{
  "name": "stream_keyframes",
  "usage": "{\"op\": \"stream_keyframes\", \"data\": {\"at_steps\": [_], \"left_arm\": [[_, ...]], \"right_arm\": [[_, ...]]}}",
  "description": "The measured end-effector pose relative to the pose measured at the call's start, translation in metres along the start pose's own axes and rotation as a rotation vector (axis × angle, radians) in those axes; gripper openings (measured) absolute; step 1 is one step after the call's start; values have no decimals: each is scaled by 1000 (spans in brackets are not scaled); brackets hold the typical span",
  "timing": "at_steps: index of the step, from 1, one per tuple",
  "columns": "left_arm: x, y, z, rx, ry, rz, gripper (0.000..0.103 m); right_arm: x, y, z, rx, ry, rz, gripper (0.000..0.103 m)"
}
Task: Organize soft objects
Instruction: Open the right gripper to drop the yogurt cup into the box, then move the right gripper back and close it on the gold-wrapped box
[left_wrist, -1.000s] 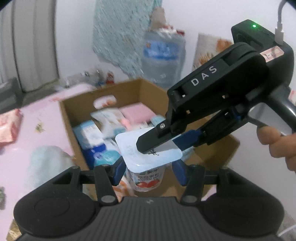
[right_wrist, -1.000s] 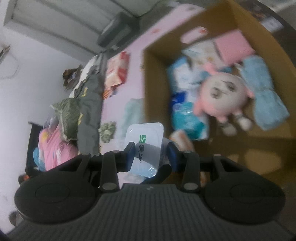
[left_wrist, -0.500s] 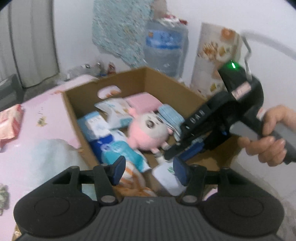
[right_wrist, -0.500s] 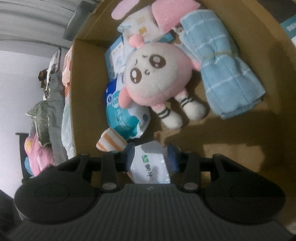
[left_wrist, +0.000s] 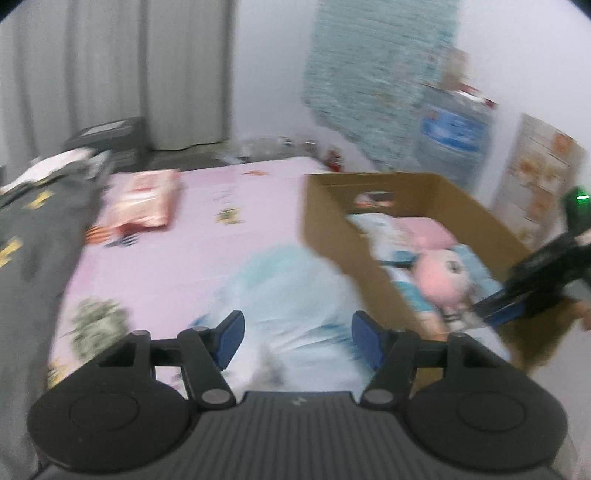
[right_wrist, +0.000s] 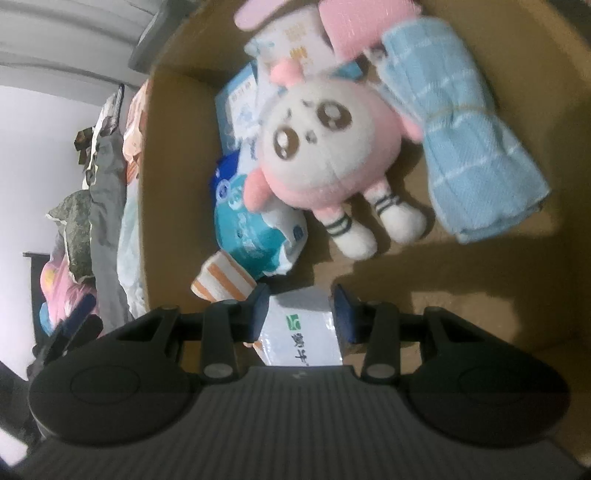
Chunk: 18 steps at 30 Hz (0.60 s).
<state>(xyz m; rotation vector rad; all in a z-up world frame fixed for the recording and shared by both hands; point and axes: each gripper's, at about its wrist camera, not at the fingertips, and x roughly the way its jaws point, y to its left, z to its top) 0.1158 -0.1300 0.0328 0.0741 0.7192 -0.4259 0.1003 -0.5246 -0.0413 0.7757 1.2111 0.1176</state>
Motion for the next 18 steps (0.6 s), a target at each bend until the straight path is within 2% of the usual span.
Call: {"op": "stream_keyframes", "data": {"at_steps": [2, 4, 8, 12, 18], "left_arm": [[-9, 22, -6, -45, -3, 46, 66], [-16, 42, -13, -87, -6, 87, 66], [-27, 76, -29, -145, -5, 178, 66], [-34, 95, -46, -163, 13, 235, 66], [-23, 104, -71, -143, 61, 255, 66]], "right_arm": [[-13, 12, 0, -44, -49, -14, 49], [-26, 30, 0, -85, -100, -17, 51], [-38, 72, 2, -173, -140, 29, 56], [-23, 131, 0, -295, -108, 96, 59], [39, 220, -3, -421, 33, 148, 63]]}}
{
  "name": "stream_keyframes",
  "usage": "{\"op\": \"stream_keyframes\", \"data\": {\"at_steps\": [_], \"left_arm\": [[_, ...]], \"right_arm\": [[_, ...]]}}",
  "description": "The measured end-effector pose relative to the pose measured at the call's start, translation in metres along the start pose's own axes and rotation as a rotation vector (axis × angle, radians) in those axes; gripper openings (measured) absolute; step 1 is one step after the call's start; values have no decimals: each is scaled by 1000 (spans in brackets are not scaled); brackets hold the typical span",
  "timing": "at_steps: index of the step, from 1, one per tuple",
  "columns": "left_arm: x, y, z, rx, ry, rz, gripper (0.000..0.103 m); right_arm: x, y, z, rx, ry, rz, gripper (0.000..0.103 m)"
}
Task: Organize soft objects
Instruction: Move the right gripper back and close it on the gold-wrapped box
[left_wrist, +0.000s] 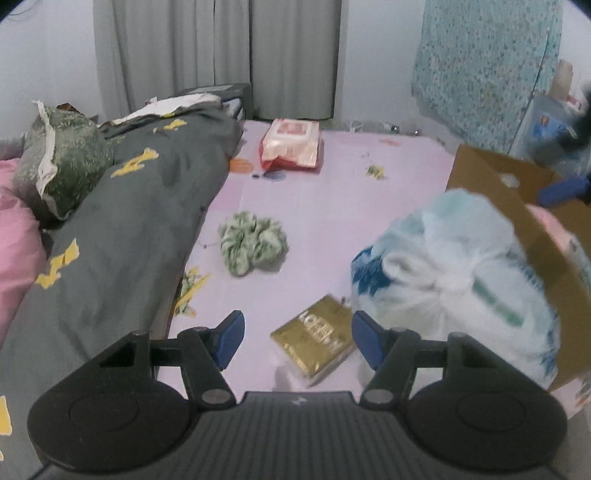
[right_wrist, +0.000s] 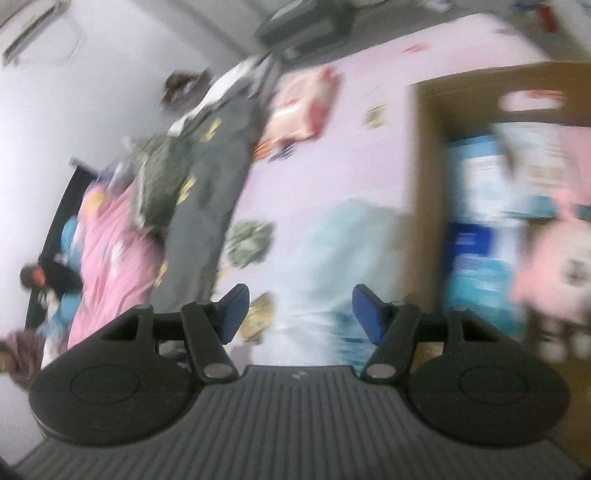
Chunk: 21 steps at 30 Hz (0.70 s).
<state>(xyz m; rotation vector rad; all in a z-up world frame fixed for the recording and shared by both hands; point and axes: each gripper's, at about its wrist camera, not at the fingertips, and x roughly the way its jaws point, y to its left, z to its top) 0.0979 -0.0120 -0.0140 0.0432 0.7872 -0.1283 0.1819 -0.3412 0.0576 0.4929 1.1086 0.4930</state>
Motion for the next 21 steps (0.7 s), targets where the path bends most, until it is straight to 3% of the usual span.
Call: {"op": "stream_keyframes", "data": {"at_steps": [5, 9, 21], "left_arm": [[13, 2, -19, 21, 15, -4, 65], [25, 2, -31, 5, 33, -23, 64], [55, -6, -40, 57, 67, -4, 55]], "right_arm": [[61, 50, 10, -58, 128, 54, 64], [114, 74, 13, -90, 220, 50, 64], [229, 86, 15, -144, 403, -108, 60]]}}
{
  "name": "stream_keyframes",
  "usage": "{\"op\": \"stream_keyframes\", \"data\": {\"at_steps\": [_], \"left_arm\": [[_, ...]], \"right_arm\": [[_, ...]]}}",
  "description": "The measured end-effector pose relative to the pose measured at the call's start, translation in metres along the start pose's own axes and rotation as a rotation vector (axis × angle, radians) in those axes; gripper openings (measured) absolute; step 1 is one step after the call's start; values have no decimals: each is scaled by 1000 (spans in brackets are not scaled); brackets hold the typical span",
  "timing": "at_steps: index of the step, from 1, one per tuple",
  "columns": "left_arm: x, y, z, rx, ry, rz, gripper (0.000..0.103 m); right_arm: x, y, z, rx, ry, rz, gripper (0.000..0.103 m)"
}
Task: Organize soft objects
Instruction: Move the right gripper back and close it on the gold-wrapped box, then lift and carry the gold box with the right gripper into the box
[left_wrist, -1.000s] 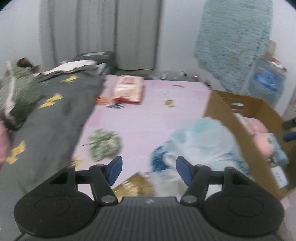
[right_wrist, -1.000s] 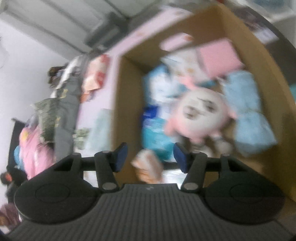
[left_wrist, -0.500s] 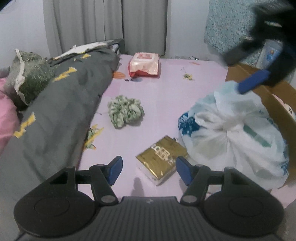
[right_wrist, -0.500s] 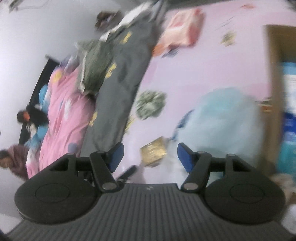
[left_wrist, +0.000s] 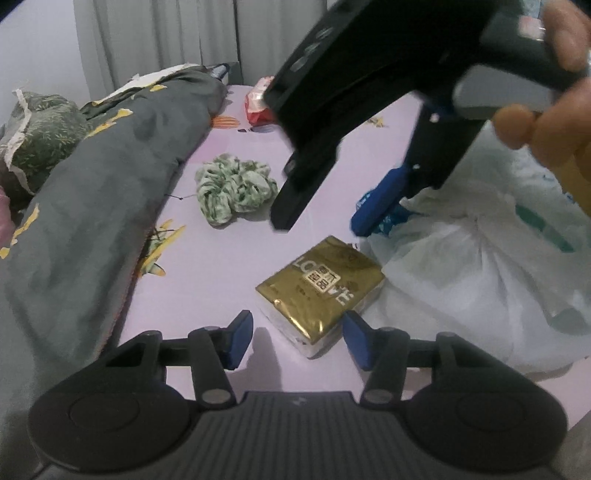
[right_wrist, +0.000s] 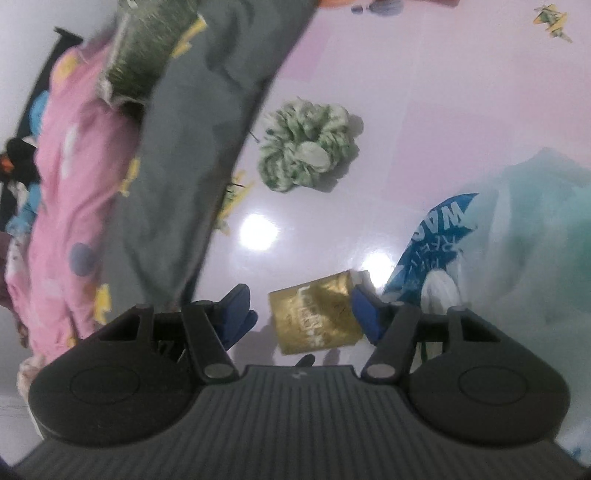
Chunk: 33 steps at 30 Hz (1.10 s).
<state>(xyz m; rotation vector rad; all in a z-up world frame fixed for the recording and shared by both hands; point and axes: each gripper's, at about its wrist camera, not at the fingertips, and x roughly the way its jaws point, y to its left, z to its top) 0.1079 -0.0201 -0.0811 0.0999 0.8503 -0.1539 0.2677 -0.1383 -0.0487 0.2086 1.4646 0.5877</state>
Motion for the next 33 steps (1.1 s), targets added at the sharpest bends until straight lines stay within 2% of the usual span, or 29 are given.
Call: {"op": "stream_keyframes", "data": {"at_steps": [4, 9, 15, 25, 29, 33], "left_arm": [[7, -1, 0, -5, 15, -10, 55], [15, -1, 1, -14, 26, -6, 53], [3, 7, 6, -52, -1, -3, 53], [-59, -1, 36, -13, -163, 28, 56], [-82, -22, 57, 43, -230, -10, 56], [-100, -58, 78, 116, -296, -90, 56]], "right_arm": [[22, 1, 5, -15, 48, -47, 60], [38, 1, 6, -18, 86, -59, 61], [29, 10, 3, -37, 44, -45, 57], [-41, 31, -9, -57, -99, 46, 55], [-84, 26, -21, -40, -179, 66, 55], [-141, 3, -48, 6, -285, 60, 55]]}}
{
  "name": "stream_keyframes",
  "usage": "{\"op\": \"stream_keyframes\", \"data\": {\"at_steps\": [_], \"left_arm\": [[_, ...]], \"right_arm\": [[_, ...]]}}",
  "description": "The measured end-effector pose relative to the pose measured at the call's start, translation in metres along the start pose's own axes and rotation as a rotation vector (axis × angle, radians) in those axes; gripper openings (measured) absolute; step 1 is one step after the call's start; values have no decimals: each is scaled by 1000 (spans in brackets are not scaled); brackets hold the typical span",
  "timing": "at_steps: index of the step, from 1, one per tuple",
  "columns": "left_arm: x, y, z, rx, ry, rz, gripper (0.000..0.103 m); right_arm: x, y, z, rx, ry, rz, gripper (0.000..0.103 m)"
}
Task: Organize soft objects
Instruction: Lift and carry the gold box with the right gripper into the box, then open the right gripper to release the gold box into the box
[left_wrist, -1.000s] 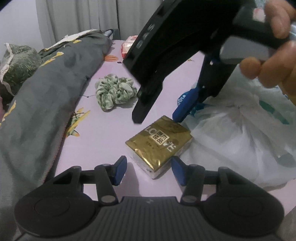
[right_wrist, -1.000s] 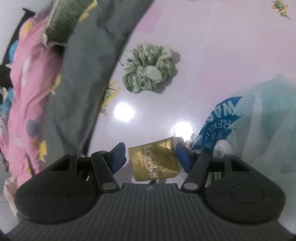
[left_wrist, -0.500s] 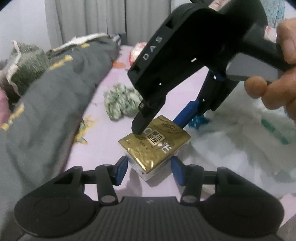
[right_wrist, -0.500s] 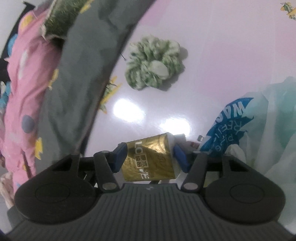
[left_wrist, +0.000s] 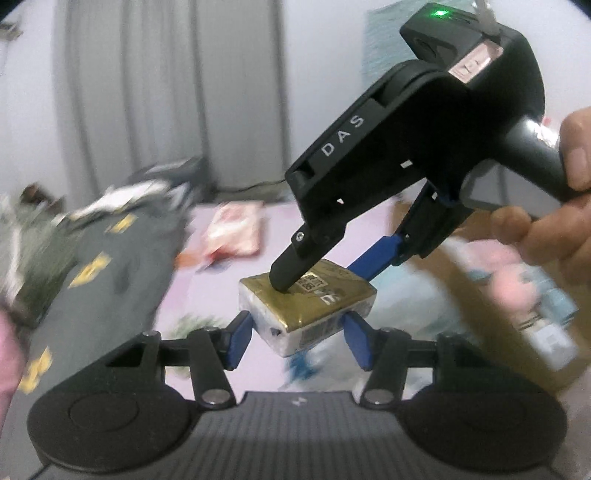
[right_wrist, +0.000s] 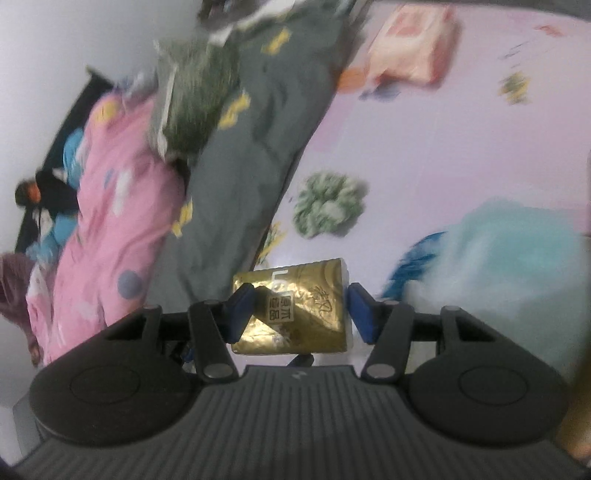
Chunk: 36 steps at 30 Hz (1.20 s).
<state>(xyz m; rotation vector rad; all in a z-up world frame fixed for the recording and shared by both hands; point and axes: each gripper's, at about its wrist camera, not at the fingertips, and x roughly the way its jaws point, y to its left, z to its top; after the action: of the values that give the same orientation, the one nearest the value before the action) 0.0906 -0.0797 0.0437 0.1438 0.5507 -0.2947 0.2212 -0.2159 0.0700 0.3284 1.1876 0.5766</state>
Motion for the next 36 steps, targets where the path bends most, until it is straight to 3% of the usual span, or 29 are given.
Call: {"op": "stream_keyframes", "data": {"at_steps": [6, 10, 15, 20, 26, 31, 36], "left_arm": [[4, -72, 37, 86, -37, -194, 57], [15, -129, 48, 149, -16, -310, 58], [37, -190, 48, 226, 41, -404, 58], [60, -233, 38, 256, 134, -470, 59], [79, -251, 28, 273, 227, -564, 58], [86, -248, 23, 250, 256, -583, 58], [90, -229, 32, 212, 245, -569, 58]], "right_arm": [[-103, -56, -33, 117, -151, -57, 56], [-158, -109, -69, 233, -232, -91, 56], [-190, -175, -114, 382, -282, -107, 56], [-190, -223, -147, 497, -290, -127, 56], [-197, -257, -172, 533, -261, -189, 56], [-202, -272, -184, 530, -225, -264, 56], [-209, -281, -185, 547, -247, -254, 56]]}}
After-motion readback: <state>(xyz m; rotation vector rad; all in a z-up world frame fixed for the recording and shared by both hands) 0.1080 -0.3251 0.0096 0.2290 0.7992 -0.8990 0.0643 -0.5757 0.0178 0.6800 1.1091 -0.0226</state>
